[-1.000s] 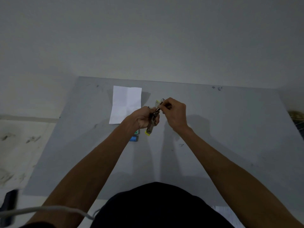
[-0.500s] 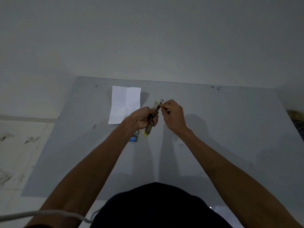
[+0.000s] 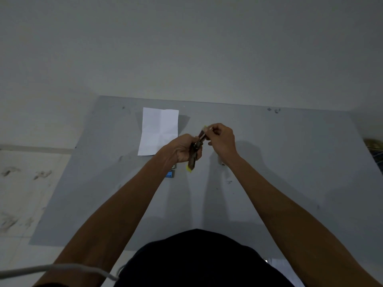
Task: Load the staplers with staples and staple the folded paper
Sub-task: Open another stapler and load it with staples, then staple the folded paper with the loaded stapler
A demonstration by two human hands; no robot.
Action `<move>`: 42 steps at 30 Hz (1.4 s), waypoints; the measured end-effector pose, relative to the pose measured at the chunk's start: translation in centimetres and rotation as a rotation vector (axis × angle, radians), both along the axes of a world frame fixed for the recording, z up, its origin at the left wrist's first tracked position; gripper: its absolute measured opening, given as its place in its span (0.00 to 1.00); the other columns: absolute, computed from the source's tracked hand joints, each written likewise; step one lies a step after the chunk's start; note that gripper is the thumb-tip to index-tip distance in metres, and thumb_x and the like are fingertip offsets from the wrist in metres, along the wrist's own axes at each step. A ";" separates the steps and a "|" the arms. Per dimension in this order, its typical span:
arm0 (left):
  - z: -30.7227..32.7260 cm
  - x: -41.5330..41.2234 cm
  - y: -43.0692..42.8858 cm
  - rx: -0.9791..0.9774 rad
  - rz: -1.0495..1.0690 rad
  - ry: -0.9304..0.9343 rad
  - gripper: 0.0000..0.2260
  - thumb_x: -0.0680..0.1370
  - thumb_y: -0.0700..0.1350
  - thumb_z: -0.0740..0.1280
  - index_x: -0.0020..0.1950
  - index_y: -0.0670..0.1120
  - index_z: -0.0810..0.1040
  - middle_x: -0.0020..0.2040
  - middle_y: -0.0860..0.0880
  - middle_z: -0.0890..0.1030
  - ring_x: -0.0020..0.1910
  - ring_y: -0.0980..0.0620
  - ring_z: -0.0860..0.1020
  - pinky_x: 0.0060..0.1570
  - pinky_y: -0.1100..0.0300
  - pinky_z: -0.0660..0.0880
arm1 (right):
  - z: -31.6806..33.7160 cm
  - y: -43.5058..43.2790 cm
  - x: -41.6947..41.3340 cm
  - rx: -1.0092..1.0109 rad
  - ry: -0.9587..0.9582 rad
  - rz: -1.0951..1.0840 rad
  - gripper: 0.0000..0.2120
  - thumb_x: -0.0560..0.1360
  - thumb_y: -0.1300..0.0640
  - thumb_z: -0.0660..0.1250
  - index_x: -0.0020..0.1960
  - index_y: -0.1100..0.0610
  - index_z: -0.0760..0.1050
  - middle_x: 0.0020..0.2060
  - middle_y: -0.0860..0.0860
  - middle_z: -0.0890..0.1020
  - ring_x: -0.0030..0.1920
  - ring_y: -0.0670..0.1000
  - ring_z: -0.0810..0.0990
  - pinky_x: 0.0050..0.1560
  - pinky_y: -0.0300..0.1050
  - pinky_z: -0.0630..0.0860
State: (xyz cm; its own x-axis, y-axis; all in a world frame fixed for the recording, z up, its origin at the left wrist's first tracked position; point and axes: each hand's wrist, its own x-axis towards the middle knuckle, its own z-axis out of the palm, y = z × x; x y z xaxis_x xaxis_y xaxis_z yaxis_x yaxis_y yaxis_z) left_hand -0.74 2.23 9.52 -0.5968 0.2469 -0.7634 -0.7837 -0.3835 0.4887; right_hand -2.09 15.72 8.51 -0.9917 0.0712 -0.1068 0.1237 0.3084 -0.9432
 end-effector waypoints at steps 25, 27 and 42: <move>-1.4 1.4 -1.6 -0.217 -0.040 -0.063 0.11 0.79 0.42 0.56 0.46 0.41 0.76 0.43 0.44 0.78 0.43 0.47 0.76 0.48 0.53 0.73 | -0.8 -0.5 3.1 -0.156 -0.086 0.203 0.07 0.78 0.53 0.65 0.52 0.55 0.78 0.48 0.47 0.82 0.50 0.41 0.79 0.52 0.38 0.73; -1.4 1.6 -1.8 -0.331 -0.166 -0.019 0.11 0.80 0.45 0.58 0.45 0.42 0.76 0.43 0.45 0.77 0.42 0.48 0.75 0.50 0.54 0.72 | -1.1 -0.7 2.2 -0.262 -0.283 0.209 0.08 0.80 0.51 0.62 0.54 0.54 0.77 0.48 0.47 0.82 0.50 0.46 0.78 0.52 0.42 0.72; -5.4 -1.3 -10.9 -1.213 -0.101 0.293 0.10 0.74 0.43 0.67 0.34 0.44 0.72 0.33 0.44 0.75 0.34 0.47 0.75 0.36 0.60 0.70 | -2.8 -5.7 -3.7 -0.369 -0.502 0.203 0.04 0.79 0.63 0.62 0.49 0.55 0.70 0.36 0.53 0.76 0.32 0.48 0.73 0.30 0.42 0.71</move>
